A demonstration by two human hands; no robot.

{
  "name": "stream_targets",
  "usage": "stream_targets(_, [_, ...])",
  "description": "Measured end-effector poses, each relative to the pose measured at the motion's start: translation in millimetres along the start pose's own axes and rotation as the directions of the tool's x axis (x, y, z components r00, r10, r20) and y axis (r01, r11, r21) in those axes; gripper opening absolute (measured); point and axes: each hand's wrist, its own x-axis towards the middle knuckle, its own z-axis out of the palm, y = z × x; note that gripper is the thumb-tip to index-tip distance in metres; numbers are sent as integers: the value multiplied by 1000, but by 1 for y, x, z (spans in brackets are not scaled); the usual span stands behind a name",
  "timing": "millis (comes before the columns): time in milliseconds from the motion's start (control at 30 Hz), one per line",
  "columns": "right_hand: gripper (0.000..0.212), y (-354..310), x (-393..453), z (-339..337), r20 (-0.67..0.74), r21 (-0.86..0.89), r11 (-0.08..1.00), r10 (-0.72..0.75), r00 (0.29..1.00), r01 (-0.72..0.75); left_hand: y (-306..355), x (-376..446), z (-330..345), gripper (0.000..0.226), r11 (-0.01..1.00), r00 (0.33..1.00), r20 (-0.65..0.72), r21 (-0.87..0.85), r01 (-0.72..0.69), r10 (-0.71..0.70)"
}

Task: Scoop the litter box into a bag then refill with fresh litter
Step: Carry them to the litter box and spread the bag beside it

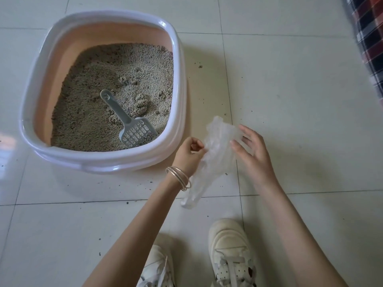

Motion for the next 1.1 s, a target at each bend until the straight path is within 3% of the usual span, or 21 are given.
stream_targets(100, [57,-8,-10,-4,60,-187,982,-7,998,18,3,6,8,29,998,995,-91,46,-40,44])
stream_targets(200, [76,-18,-12,-1,203,-274,961,102,974,-44,10,7,18,29,994,977,-182,48,-101,108])
stream_targets(300, [54,-18,-11,5,256,-136,985,135,957,-102,18,4,27,22,990,984,-110,6,-138,138])
stream_targets(400, [23,-9,-4,5,92,-88,993,91,992,-83,19,1,29,16,982,1000,8,-188,9,-8])
stream_targets(500, [11,-4,3,-1,-11,38,993,114,993,-114,13,-3,20,22,995,999,51,-96,4,0])
stream_targets(567, [9,-3,7,-5,-59,160,975,165,984,-154,9,-5,13,37,999,988,152,-23,-25,28])
stream_targets(633, [11,-2,12,-6,-92,265,945,224,970,-193,8,-7,7,37,998,972,236,56,-26,12])
stream_targets(700, [11,-2,14,-6,-102,330,916,277,956,-230,10,-8,7,14,994,977,212,104,-41,18])
stream_targets(767, [12,1,16,-6,-76,376,891,302,950,-253,10,-7,9,26,996,991,131,86,-32,20])
stream_targets(800, [14,2,16,-6,-65,402,879,307,949,-257,9,-7,9,28,1000,994,108,-12,18,-17])
stream_targets(867, [16,4,17,-8,-34,456,848,319,947,-269,10,-5,9,26,937,983,135,-309,161,-124])
stream_targets(967, [10,9,18,-18,59,564,749,383,922,-348,10,1,2,27,693,951,228,-652,308,-208])
stream_targets(1033, [19,12,18,-29,123,644,660,410,904,-387,7,3,-2,28,536,929,266,-761,367,-257])
stream_targets(1100, [23,16,19,-37,136,718,580,425,895,-385,3,1,-2,29,456,891,287,-779,431,-352])
